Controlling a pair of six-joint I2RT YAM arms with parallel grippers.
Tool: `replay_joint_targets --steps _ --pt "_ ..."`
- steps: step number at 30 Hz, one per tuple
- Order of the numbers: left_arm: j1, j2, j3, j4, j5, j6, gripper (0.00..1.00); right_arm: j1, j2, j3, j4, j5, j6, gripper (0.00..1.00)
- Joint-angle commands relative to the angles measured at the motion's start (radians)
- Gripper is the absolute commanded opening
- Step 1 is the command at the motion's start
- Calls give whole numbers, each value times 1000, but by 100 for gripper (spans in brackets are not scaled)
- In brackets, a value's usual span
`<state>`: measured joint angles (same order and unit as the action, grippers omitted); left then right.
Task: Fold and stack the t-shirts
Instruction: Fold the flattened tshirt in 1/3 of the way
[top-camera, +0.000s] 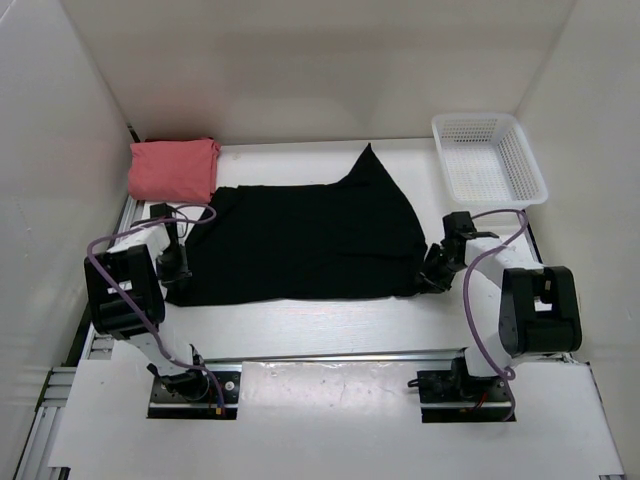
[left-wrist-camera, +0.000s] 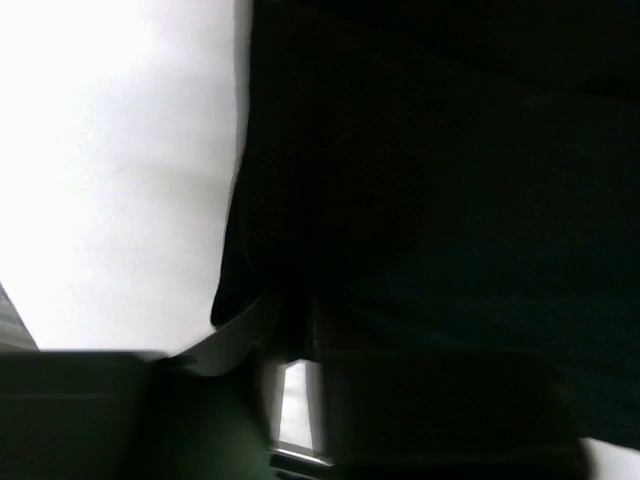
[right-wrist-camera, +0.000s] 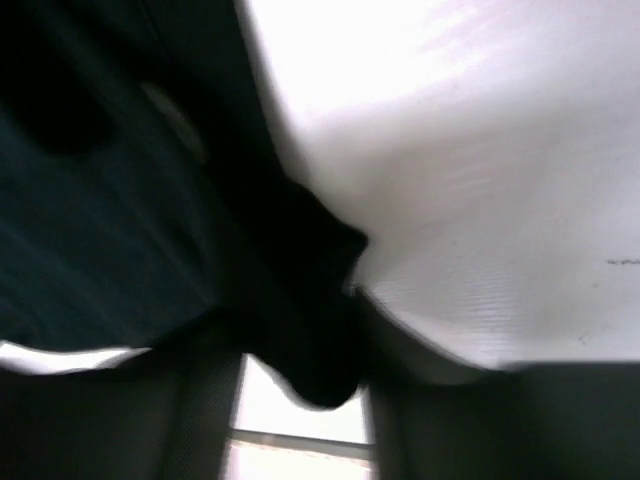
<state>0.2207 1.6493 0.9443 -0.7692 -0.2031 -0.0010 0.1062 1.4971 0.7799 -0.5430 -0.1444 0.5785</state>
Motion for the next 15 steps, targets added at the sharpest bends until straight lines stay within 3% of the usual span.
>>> replay_joint_targets --steps 1,2,3,4,10,15 --pt "5 27 16 34 99 1 18 -28 25 -47 37 -52 53 33" --pt "5 27 16 34 112 1 10 -48 -4 -62 37 -52 53 13" --pt "5 18 5 34 113 1 10 -59 -24 -62 26 -52 67 3" --pt "5 7 -4 34 125 1 10 -71 -79 -76 -10 -31 67 0" --pt "14 -191 -67 -51 12 1 10 -161 -433 -85 -288 234 177 0" --pt "2 -312 -131 -162 -18 1 10 -180 -664 -126 -386 324 314 0"
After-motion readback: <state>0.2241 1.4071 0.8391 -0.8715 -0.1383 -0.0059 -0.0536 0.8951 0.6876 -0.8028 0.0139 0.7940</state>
